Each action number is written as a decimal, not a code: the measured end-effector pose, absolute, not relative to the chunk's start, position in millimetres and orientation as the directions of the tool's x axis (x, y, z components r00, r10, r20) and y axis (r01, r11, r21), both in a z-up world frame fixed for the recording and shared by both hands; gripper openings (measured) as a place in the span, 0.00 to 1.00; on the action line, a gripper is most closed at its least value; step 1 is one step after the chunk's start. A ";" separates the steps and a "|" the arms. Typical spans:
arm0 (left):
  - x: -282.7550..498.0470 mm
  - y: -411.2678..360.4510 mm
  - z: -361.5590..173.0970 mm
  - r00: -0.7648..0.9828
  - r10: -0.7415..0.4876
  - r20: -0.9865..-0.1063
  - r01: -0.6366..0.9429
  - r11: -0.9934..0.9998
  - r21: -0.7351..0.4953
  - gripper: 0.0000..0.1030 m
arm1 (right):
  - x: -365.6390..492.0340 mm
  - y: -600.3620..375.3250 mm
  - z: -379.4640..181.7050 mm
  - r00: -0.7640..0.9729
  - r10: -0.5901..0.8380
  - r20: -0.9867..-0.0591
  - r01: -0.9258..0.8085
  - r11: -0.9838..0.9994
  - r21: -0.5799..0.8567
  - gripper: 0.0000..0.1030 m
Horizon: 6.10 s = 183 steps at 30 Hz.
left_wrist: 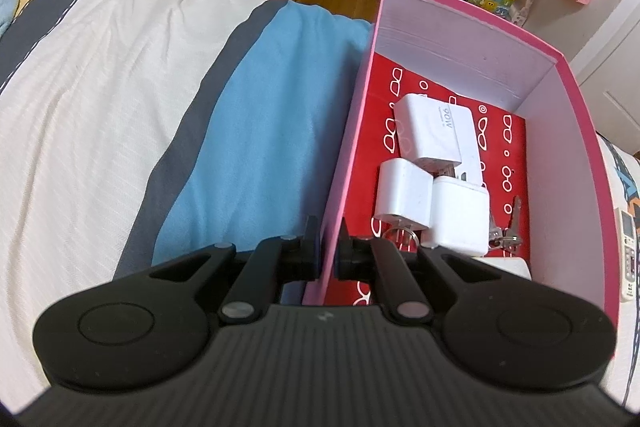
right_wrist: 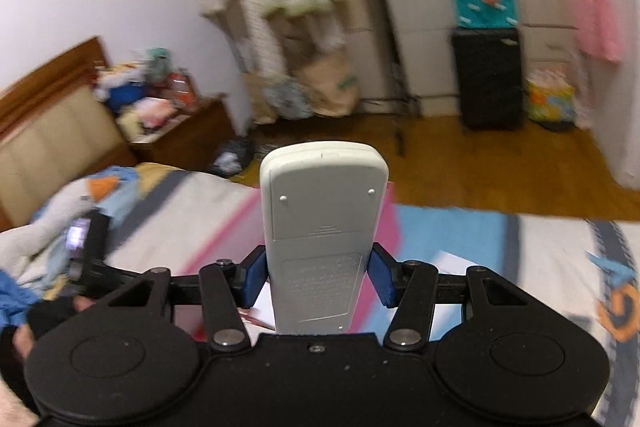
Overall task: Organize rigid objects
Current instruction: 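Carry the white remote into the pink box and release it, then move the open right tool back toward the remaining remotes, then grasp the white air-conditioner remote with the display using the right tool, then carry the display remote into the pink box and release it, then return the right tool to the bed and grasp the labelled white remote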
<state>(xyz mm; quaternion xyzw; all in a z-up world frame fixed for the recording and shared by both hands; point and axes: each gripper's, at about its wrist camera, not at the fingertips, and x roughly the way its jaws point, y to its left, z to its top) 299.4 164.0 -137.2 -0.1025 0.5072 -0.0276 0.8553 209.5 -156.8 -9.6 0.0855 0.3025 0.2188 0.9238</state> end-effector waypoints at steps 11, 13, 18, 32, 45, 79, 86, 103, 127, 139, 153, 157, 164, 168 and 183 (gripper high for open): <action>299.1 165.1 -138.0 0.487 -0.154 -0.859 -0.051 0.977 -0.205 0.05 | 236.2 -64.9 -48.1 0.679 0.344 -0.649 -0.380 0.920 0.090 0.57; 299.1 164.1 -137.8 0.488 -0.153 -0.859 -0.050 0.978 -0.202 0.05 | 243.5 -52.8 -54.6 0.682 0.288 -0.672 -0.365 0.931 0.029 0.57; 299.7 165.7 -138.5 0.486 -0.164 -0.858 -0.049 0.975 -0.214 0.06 | 271.8 -24.6 -70.8 0.686 0.127 -0.716 -0.316 0.939 -0.135 0.57; 299.6 168.3 -139.1 0.488 -0.185 -0.853 -0.040 0.972 -0.233 0.06 | 349.1 3.4 -103.6 0.604 -0.087 -0.792 -0.282 0.906 -0.315 0.57; 300.1 167.0 -139.6 0.492 -0.181 -0.852 -0.026 0.975 -0.222 0.06 | 324.0 -36.9 -60.1 0.602 0.133 -0.787 -0.344 0.933 -0.105 0.60; 301.8 160.1 -137.5 0.484 -0.129 -0.866 -0.048 0.984 -0.173 0.06 | 271.8 -301.2 -157.3 0.318 -0.013 -0.948 0.153 0.987 0.038 0.68; 301.7 159.7 -137.4 0.482 -0.121 -0.868 -0.050 0.985 -0.165 0.08 | 276.3 -301.5 -161.6 0.367 -0.022 -0.930 0.123 0.992 0.025 0.60; 301.0 160.4 -135.4 0.484 -0.128 -0.866 -0.059 0.982 -0.178 0.07 | 255.1 -263.1 -117.4 0.446 0.123 -0.887 0.152 0.966 0.211 0.56; 298.9 162.6 -134.1 0.483 -0.138 -0.865 -0.064 0.979 -0.191 0.07 | 245.9 -214.1 -130.8 0.306 0.246 -0.920 -0.026 0.968 0.251 0.21; 299.0 162.5 -134.5 0.482 -0.143 -0.864 -0.064 0.978 -0.197 0.06 | 233.4 -238.8 -80.8 0.459 0.567 -0.684 0.071 0.744 0.664 0.20; 300.0 169.6 -136.7 0.487 -0.181 -0.855 -0.066 0.968 -0.243 0.06 | 312.7 -42.6 -109.3 0.351 0.648 -0.676 0.030 0.714 0.700 0.20; 300.8 171.9 -137.5 0.485 -0.194 -0.853 -0.066 0.964 -0.257 0.07 | 323.2 -21.7 -135.1 0.337 0.665 -0.667 0.117 0.673 0.730 0.20; 301.1 172.0 -138.3 0.483 -0.198 -0.853 -0.060 0.964 -0.258 0.07 | 314.2 -16.9 -128.2 0.304 0.601 -0.739 0.055 0.763 0.644 0.37; 301.3 169.6 -137.3 0.484 -0.188 -0.855 -0.058 0.967 -0.246 0.07 | 299.7 -39.7 -85.6 0.373 0.532 -0.760 -0.117 0.840 0.530 0.39; 300.2 161.5 -136.8 0.488 -0.154 -0.859 -0.064 0.975 -0.212 0.07 | 300.0 -249.0 -102.5 0.503 0.476 -0.721 0.212 0.741 0.637 0.49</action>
